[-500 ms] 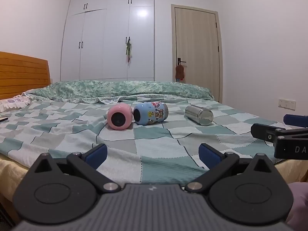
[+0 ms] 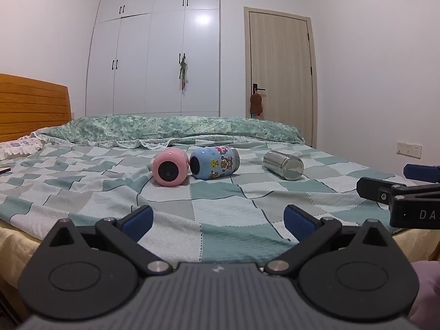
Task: Flip cup upright
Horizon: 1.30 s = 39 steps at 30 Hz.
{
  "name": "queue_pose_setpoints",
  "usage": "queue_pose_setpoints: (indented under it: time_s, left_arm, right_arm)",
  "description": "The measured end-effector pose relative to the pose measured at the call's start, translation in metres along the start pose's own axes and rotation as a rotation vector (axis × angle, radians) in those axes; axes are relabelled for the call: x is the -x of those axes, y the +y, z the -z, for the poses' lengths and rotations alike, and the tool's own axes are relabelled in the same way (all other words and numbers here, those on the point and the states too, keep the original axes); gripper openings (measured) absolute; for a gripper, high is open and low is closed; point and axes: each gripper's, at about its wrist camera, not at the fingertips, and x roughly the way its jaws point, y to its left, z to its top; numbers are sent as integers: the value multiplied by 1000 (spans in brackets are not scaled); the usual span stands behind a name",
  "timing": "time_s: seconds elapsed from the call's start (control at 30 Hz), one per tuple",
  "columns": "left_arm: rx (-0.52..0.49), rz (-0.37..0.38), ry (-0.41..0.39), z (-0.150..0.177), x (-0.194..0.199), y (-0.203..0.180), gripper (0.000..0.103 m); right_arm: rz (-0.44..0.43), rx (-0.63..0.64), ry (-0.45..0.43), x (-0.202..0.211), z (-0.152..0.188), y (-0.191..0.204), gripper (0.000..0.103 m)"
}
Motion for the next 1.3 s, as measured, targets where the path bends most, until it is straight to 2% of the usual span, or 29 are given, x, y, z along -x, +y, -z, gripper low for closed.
queue_pose_setpoints:
  time_s: [1.3]
  left_arm:
    - [5, 3, -7, 0, 1, -1, 103]
  right_arm:
    - [0, 3, -3, 1, 0, 1, 103]
